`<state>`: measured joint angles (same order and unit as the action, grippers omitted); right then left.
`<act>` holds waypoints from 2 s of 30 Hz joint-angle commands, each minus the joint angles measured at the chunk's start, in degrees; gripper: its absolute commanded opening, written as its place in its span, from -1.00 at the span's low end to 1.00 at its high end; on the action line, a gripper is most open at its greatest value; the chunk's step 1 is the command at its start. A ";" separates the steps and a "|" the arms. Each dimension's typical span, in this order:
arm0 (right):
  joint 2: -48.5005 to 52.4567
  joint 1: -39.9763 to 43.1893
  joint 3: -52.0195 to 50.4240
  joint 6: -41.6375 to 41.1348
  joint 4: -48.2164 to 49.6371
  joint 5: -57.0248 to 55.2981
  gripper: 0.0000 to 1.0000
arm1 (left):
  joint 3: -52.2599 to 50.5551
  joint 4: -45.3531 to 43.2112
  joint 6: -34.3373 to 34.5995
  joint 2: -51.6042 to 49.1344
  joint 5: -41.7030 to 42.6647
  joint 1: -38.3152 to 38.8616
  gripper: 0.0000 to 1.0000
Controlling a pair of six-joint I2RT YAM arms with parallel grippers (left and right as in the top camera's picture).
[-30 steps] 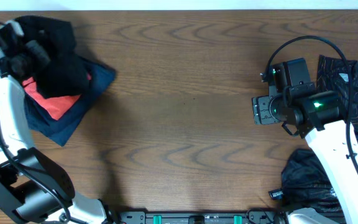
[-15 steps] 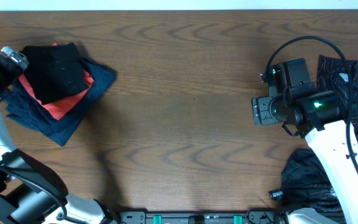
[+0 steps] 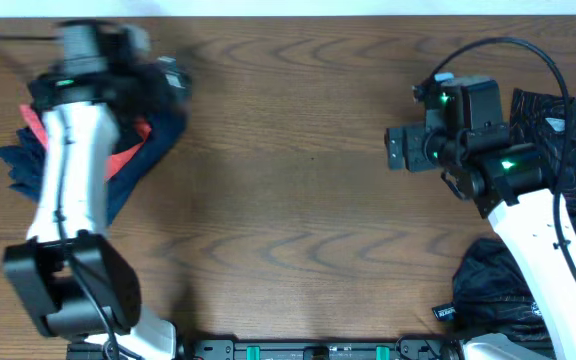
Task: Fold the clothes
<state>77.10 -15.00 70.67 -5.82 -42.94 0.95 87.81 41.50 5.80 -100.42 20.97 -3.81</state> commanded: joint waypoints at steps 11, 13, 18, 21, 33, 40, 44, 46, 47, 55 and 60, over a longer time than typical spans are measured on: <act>-7.34 0.59 0.39 -4.39 -3.50 -4.57 0.98 | -1.62 25.53 -1.99 8.94 -10.32 12.13 0.96; -11.32 0.57 -0.26 -6.51 -4.59 -6.71 0.99 | -3.58 24.46 -2.60 14.45 -10.32 12.15 0.96; -26.10 -1.18 -8.20 -6.58 -0.72 -9.92 0.98 | -16.63 10.51 -3.82 36.81 -11.17 12.98 0.96; -36.57 -2.32 -15.87 -7.08 3.06 -13.64 0.99 | -26.36 0.37 -3.32 50.69 -13.09 13.49 0.96; -52.83 -2.25 -23.58 -7.02 -18.49 -13.57 0.98 | -32.72 4.20 -3.21 79.78 -13.09 13.49 0.96; -52.72 -2.25 -23.65 -7.43 -25.05 -13.57 0.98 | -32.74 9.22 -3.21 81.77 -13.09 13.49 0.96; -52.72 -2.25 -23.65 -7.43 -25.05 -13.57 0.98 | -32.74 13.11 -3.21 81.77 -13.07 13.49 0.96; -52.72 -2.25 -23.65 -7.43 -25.05 -13.57 0.99 | -32.74 15.10 -3.21 81.77 -13.07 13.51 0.96; -52.72 -2.25 -23.65 -7.43 -25.05 -13.57 0.98 | -32.74 16.17 -3.21 81.77 -13.09 13.49 0.96; -58.31 -0.57 -24.81 -7.45 -24.57 -13.60 0.98 | -32.74 22.27 -3.21 81.77 -13.09 13.49 0.96; -65.94 2.80 -25.86 -6.86 -23.80 -13.62 0.98 | -32.74 22.97 -3.21 81.77 -13.09 13.49 0.96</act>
<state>14.72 -14.26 45.95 -12.58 -67.05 -12.12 55.27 64.34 2.94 -18.65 8.56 9.54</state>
